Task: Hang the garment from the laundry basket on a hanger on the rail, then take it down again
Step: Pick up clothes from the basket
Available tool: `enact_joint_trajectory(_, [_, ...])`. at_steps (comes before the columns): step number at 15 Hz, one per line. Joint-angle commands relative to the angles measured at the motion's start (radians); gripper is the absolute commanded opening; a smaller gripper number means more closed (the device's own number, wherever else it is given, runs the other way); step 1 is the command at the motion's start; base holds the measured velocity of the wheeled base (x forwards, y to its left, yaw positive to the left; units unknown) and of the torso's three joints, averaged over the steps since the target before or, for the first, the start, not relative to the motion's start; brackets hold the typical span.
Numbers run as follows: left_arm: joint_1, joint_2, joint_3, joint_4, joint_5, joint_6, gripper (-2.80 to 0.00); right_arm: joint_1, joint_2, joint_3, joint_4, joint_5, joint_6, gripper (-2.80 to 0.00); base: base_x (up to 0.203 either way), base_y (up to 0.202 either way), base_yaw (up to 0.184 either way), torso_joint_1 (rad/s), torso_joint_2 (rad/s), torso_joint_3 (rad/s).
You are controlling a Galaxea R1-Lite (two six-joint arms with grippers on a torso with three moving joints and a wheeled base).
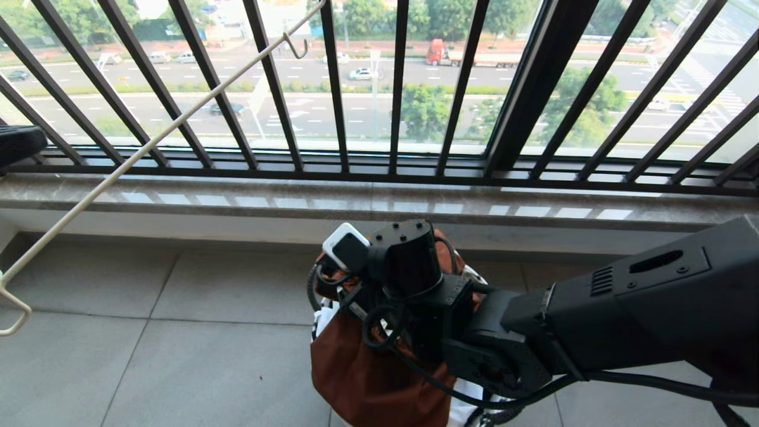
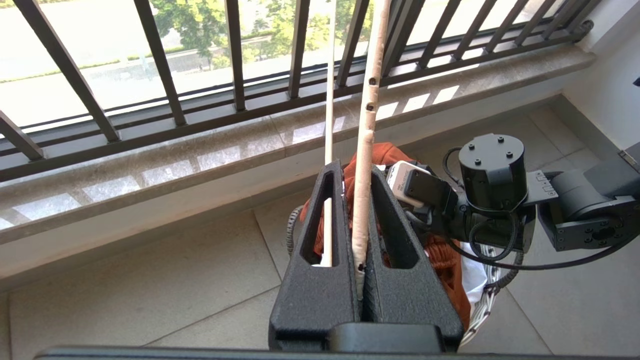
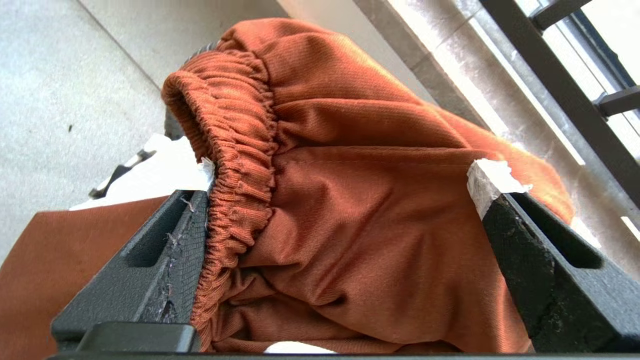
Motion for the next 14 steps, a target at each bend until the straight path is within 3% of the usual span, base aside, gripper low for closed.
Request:
enact_joint_trajectory(1, [0.0,0.001,0.0,0.0,-0.001,0.0,-2.8,0.003,0.009,-0.019,-0.007,-0.002,-0.004,0.0,0.0,0.0,0.0,0.0,0.0,0.0])
enact_joint_trajectory(14, [0.0,-0.005,0.0,0.0,-0.001,0.001,-2.8,0.038,0.094,-0.017,-0.06,-0.033,-0.035,0.0,0.0,0.0,0.0,0.0,0.0,0.0])
